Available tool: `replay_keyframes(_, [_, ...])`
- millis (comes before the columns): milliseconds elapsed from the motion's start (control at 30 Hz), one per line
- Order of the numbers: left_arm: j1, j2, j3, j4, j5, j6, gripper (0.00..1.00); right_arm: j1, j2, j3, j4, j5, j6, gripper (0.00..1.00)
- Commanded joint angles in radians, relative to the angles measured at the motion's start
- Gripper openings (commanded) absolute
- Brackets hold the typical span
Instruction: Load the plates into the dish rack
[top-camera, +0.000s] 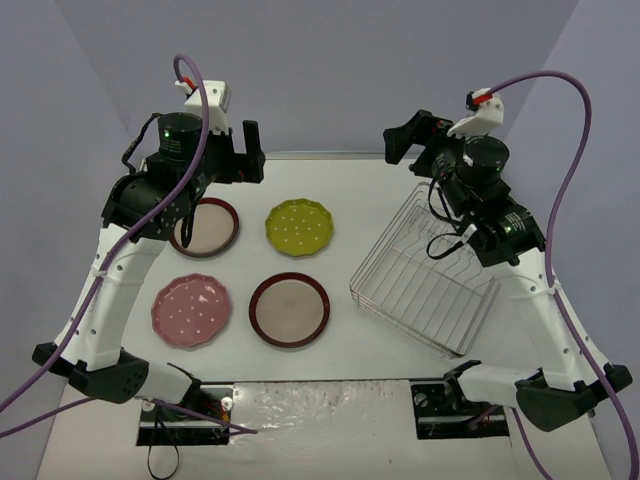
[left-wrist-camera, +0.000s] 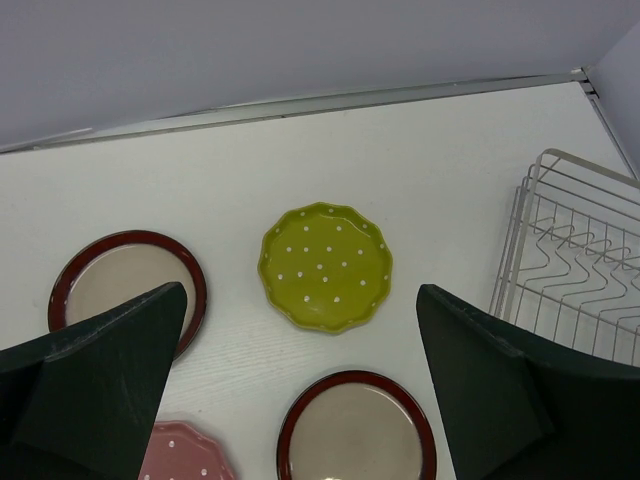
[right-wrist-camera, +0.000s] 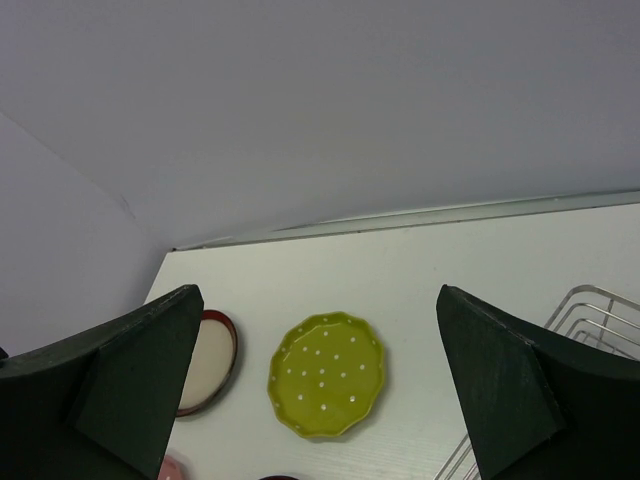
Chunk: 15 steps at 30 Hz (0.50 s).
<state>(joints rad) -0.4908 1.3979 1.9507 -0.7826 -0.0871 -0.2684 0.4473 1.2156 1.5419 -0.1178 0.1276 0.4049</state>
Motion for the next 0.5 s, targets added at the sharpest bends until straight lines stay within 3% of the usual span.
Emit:
replay_keyframes(0, [-0.003, -0.037, 0.004, 0.048, -0.023, 0.02, 0.97, 0.01, -0.044, -0.019, 0.107, 0.023, -0.021, 1.0])
replay_keyframes(333, [-0.003, -0.052, -0.019, 0.049, -0.039, 0.015, 0.97, 0.009, -0.057, -0.041, 0.106, 0.032, 0.006, 1.0])
replay_keyframes(467, [-0.003, -0.112, -0.157, 0.082, -0.081, -0.045, 0.97, 0.01, -0.094, -0.109, 0.101, 0.038, 0.048, 1.0])
